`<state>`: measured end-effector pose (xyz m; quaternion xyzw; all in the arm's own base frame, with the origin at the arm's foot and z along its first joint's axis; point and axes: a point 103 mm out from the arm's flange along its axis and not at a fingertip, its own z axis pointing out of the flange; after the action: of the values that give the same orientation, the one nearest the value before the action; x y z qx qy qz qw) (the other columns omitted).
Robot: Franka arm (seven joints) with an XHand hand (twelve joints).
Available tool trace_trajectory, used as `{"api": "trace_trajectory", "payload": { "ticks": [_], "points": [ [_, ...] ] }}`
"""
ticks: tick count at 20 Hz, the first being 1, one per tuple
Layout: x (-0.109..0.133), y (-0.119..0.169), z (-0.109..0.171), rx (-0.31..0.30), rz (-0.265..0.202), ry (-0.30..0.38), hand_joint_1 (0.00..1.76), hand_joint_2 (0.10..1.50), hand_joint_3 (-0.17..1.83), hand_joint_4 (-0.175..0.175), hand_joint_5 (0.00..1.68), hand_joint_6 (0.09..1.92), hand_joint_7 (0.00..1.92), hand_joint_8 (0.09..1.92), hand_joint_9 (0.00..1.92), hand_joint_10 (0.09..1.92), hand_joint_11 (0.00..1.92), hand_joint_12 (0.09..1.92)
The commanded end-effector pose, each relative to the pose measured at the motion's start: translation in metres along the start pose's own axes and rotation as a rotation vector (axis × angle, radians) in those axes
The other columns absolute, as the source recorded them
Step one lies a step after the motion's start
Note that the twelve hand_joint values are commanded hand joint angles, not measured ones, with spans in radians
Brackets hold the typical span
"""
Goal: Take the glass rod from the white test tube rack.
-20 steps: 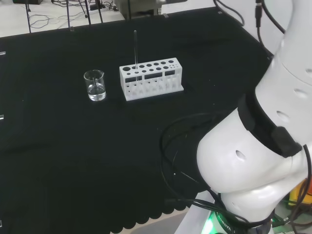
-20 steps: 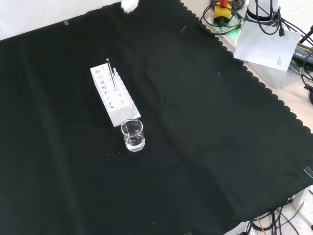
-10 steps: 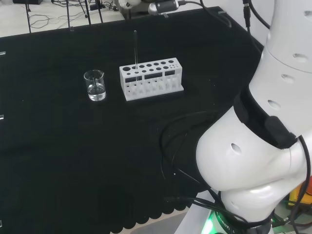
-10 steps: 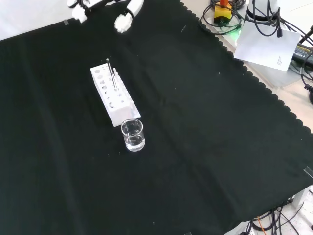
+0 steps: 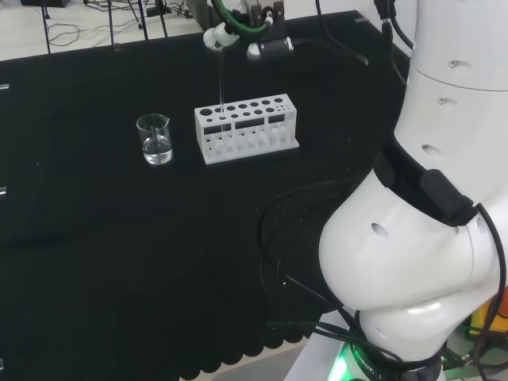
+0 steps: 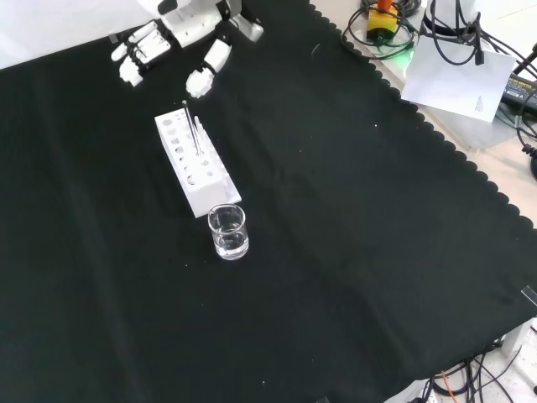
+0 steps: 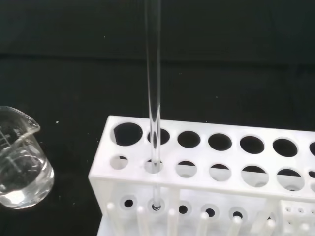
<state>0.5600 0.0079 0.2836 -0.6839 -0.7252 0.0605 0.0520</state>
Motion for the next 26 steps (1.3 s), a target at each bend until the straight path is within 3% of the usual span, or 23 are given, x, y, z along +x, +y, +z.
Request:
{"api": "trace_trajectory", "payload": {
  "ticks": [1, 4, 9, 14, 21, 23, 26],
  "points": [
    [-0.001, 0.001, 0.022, 0.013, 0.008, -0.029, 0.49, 1.23, -0.05, -0.175, 0.00, 0.09, 0.02, 0.09, 0.08, 0.10, 0.00, 0.47],
    [-0.002, -0.003, 0.032, 0.031, 0.027, -0.022, 0.49, 1.25, -0.08, -0.175, 0.00, 0.09, 0.06, 0.09, 0.02, 0.45, 0.00, 0.66],
    [0.000, -0.011, 0.043, 0.069, 0.027, -0.035, 0.48, 1.29, -0.16, -0.175, 0.00, 0.09, 0.00, 0.60, 0.01, 0.84, 0.00, 0.90],
    [0.004, -0.014, 0.051, 0.069, 0.002, -0.045, 0.49, 1.31, -0.17, -0.175, 0.03, 0.09, 0.12, 0.93, 0.19, 0.97, 0.00, 1.23],
    [0.008, -0.012, 0.046, 0.030, -0.022, -0.019, 0.59, 1.34, -0.17, -0.175, 0.30, 0.11, 0.43, 1.03, 0.50, 0.98, 0.01, 1.44],
    [0.008, -0.010, 0.044, 0.022, -0.024, -0.013, 0.61, 1.34, -0.17, -0.175, 0.32, 0.28, 0.49, 1.03, 0.57, 0.97, 0.06, 1.44],
    [0.015, -0.004, 0.043, 0.020, -0.032, -0.016, 0.65, 1.35, -0.17, -0.175, 0.25, 0.75, 0.58, 1.04, 0.68, 0.97, 0.16, 1.42]
  ]
}}
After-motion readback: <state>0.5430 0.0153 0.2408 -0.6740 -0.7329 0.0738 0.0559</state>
